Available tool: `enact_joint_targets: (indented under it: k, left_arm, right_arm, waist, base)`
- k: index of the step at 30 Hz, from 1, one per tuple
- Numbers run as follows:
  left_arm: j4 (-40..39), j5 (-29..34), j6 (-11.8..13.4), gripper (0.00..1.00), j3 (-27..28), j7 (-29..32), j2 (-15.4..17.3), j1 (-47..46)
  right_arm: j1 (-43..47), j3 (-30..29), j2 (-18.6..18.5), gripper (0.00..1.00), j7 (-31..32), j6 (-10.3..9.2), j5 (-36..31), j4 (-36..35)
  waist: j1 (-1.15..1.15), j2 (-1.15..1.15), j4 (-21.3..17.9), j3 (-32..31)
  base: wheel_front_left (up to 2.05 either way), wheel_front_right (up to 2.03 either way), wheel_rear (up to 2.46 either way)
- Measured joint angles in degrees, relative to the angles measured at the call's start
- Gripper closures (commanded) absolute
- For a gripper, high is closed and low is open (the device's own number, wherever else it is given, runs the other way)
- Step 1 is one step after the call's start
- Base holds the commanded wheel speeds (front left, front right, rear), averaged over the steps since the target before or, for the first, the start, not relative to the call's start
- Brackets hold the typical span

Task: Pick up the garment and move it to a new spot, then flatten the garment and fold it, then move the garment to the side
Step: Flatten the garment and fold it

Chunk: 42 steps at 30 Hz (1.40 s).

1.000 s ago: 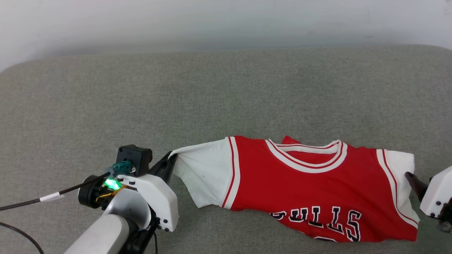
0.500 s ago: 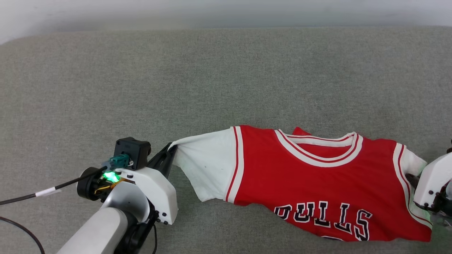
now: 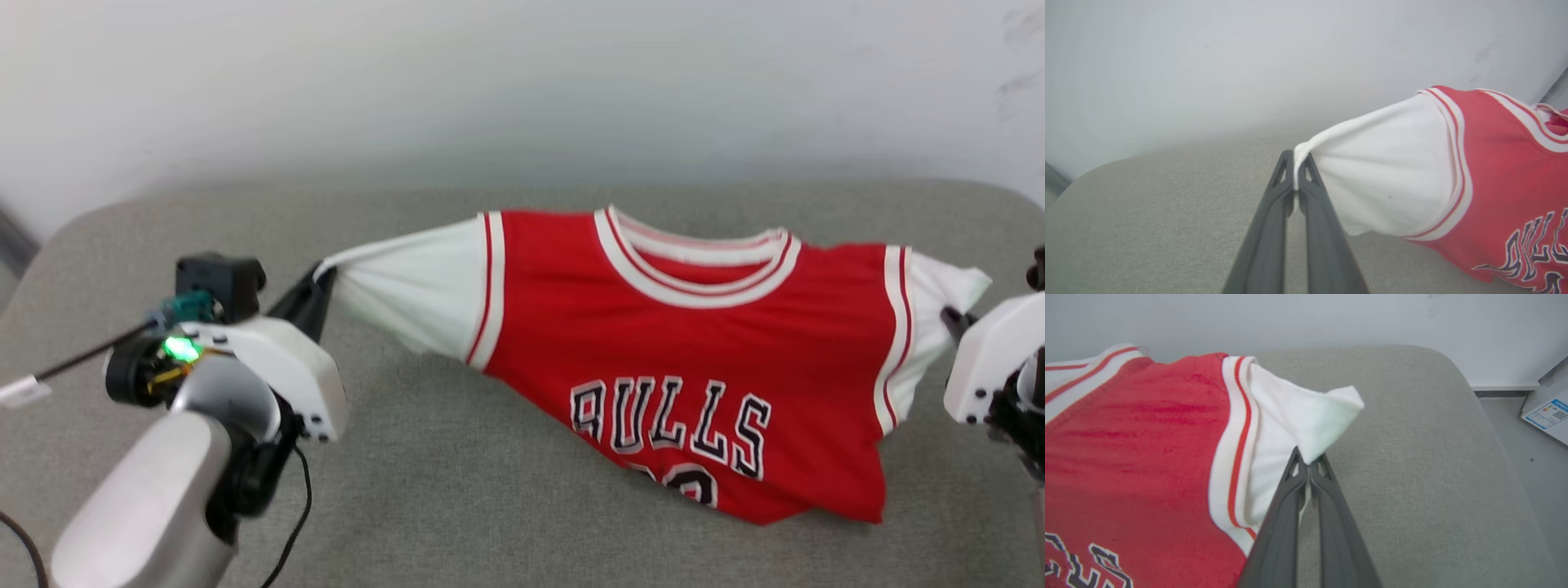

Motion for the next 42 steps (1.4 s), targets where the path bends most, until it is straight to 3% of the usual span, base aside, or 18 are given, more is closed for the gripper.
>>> enact_joint_targets:
  k: [3,4,10,19,27,35,42]
  left_arm:
    - [2.3,-0.3,-0.2,1.0,1.2,-0.2,-0.3,-3.6]
    - [6.2,-0.9,-1.6,1.0,2.1,-0.6,-1.1,-8.8]
    - [15.5,-0.9,-4.5,1.0,2.4,-1.6,-3.8,-19.8]
    - [28.8,1.5,-7.5,1.0,4.6,-8.0,-5.9,-41.9]
    - [36.5,5.3,-10.0,1.0,4.7,-14.1,-5.1,-59.3]
    - [39.7,7.7,-11.6,1.0,4.2,-16.0,-3.6,-70.5]
    - [42.3,7.1,-12.8,1.0,4.2,-16.9,-4.1,-72.9]
  right_arm:
    - [-2.7,1.4,-0.3,1.0,-1.2,0.0,-0.4,0.6]
    - [-6.7,2.7,-0.3,1.0,-3.0,0.01,-0.9,2.1]
    - [-15.8,5.3,-0.8,1.0,-6.9,0.0,-2.8,6.7]
    - [-35.0,6.2,-1.3,1.0,-14.7,0.01,-6.8,11.9]
    - [-51.0,5.6,0.0,1.0,-21.9,0.02,-10.5,15.1]
    - [-63.4,4.4,1.5,1.0,-25.7,0.01,-9.9,18.3]
    - [-67.6,6.5,1.9,1.0,-27.6,0.0,-8.9,21.8]
  waist:
    - [0.0,0.0,-0.3,-2.1]
    - [0.0,0.0,-0.7,-3.0]
    - [0.0,0.0,-1.0,-1.8]
    - [0.0,0.0,-1.4,6.6]
    - [0.01,0.0,-2.4,15.5]
    - [0.01,0.0,-3.8,22.4]
    - [0.01,0.0,-3.7,27.7]
  base:
    - [0.0,0.0,0.0]
    - [0.0,0.0,0.0]
    - [0.0,0.0,0.0]
    - [0.0,0.0,0.0]
    - [0.0,0.0,0.0]
    - [0.0,0.0,0.0]
    - [0.0,0.0,0.0]
